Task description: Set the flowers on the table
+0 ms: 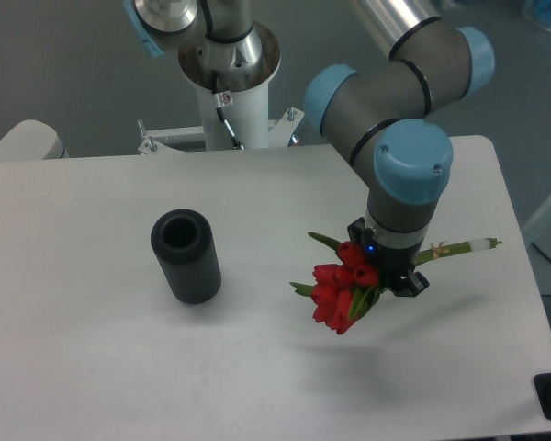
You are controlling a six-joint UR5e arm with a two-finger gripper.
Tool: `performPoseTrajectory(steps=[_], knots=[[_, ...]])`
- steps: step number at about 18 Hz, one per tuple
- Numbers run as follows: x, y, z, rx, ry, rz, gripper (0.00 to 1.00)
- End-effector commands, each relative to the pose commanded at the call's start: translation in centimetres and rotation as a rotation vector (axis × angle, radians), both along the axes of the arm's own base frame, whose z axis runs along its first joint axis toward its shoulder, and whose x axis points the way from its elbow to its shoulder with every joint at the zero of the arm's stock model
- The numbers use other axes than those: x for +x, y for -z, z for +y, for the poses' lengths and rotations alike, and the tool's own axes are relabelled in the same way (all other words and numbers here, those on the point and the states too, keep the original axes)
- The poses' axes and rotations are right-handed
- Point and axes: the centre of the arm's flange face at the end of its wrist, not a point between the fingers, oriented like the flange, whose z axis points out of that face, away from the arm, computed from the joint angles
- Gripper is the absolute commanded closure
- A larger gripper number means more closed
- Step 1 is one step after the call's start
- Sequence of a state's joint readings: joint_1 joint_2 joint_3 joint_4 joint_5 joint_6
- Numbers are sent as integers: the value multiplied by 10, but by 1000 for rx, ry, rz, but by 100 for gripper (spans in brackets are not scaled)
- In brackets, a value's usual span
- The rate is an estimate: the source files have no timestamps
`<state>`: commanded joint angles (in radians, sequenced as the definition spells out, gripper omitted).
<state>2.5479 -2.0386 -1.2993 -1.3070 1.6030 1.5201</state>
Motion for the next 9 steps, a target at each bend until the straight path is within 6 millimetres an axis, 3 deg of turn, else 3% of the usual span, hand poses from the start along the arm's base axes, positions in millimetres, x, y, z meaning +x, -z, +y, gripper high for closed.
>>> performPoseTrajectory(steps=[9], knots=[[3, 1, 2, -3, 3, -4, 90]])
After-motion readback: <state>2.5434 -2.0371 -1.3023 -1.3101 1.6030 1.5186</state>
